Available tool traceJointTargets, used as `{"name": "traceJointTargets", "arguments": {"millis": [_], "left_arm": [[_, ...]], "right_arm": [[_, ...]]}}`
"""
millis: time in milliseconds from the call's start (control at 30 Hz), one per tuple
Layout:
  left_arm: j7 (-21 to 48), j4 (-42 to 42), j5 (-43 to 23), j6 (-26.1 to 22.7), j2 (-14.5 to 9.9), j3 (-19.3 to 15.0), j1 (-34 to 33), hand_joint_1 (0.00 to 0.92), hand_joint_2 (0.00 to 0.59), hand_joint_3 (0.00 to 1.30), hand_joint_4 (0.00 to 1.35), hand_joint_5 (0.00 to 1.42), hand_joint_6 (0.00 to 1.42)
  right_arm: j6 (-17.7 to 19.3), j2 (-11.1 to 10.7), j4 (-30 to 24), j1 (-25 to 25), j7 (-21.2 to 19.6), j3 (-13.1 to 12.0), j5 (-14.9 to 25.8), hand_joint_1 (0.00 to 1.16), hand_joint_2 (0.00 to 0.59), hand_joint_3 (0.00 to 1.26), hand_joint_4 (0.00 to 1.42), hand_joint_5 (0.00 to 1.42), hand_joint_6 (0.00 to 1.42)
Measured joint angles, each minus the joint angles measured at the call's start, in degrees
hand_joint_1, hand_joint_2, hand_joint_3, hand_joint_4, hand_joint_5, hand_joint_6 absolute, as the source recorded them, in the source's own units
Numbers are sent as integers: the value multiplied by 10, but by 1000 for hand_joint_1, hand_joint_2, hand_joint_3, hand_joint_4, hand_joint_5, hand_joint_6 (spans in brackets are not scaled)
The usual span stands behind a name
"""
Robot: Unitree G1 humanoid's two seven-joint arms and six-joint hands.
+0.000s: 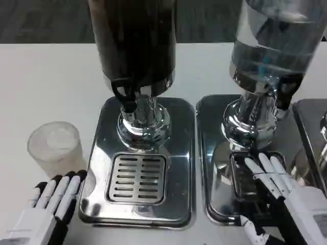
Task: Grasp the cup under the faucet to collect the drink, then remove the cup.
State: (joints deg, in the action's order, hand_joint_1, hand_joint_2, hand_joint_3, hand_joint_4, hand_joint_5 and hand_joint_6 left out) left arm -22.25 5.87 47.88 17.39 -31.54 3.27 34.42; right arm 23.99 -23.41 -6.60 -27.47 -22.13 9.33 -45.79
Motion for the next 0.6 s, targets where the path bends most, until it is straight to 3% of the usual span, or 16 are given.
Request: {"name": "traceJointTargets", "arguments": {"millis": [600], "left_arm": [[-2, -5, -6, 18, -1, -8, 4, 0, 38, 0, 0, 0, 0]], "right_arm": [[-2, 2, -5, -8, 0, 0, 0, 499, 562, 106, 0, 0, 129]]}}
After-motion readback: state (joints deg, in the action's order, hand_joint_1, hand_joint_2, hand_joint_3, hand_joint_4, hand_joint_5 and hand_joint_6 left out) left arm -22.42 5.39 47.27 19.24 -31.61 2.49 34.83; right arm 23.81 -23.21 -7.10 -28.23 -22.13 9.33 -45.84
